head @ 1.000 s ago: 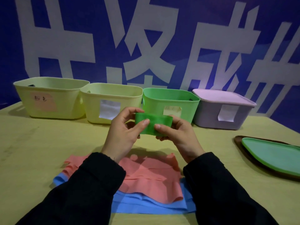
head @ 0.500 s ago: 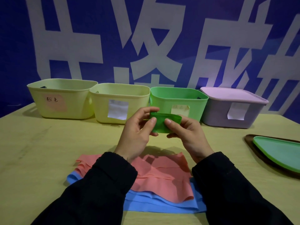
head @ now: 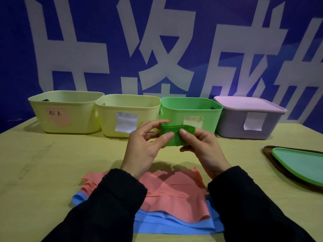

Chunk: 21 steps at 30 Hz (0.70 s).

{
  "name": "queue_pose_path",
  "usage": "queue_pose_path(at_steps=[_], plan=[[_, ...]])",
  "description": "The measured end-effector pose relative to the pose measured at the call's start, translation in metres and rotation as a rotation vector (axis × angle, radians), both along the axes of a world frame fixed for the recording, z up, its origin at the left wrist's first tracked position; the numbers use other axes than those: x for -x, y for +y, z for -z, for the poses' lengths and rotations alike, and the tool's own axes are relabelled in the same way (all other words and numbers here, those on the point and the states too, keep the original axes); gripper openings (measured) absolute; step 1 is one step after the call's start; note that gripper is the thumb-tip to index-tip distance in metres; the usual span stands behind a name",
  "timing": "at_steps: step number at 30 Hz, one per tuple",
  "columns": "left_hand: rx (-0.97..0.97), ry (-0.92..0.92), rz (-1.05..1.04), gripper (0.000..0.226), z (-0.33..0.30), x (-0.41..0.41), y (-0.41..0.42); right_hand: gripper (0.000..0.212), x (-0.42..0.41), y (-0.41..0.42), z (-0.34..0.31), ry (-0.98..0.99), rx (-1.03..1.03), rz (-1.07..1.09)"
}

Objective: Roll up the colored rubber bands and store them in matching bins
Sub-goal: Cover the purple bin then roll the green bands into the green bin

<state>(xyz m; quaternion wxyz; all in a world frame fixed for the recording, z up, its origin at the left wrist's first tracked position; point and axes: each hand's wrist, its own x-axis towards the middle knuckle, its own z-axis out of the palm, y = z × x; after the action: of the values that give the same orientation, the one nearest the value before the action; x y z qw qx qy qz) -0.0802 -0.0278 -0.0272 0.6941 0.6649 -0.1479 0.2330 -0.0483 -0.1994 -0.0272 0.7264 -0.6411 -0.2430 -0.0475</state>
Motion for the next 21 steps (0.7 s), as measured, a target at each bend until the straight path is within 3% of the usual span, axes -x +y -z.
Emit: queue_pose_path(at_steps=[8, 13, 21], plan=[[-0.074, 0.016, 0.023, 0.025, 0.0077, -0.0045, -0.0003, 0.025, -0.0005, 0.0055, 0.0038, -0.015, 0.038, -0.002], [-0.088, 0.023, 0.029, 0.033, 0.0078, -0.0032, -0.0024, 0.016, 0.0009, 0.0082, 0.0032, -0.049, 0.065, 0.020], [-0.034, -0.007, 0.023, 0.018, 0.0059, -0.0009, -0.0067, 0.018, 0.0007, 0.0092, 0.0037, -0.021, 0.002, 0.028]])
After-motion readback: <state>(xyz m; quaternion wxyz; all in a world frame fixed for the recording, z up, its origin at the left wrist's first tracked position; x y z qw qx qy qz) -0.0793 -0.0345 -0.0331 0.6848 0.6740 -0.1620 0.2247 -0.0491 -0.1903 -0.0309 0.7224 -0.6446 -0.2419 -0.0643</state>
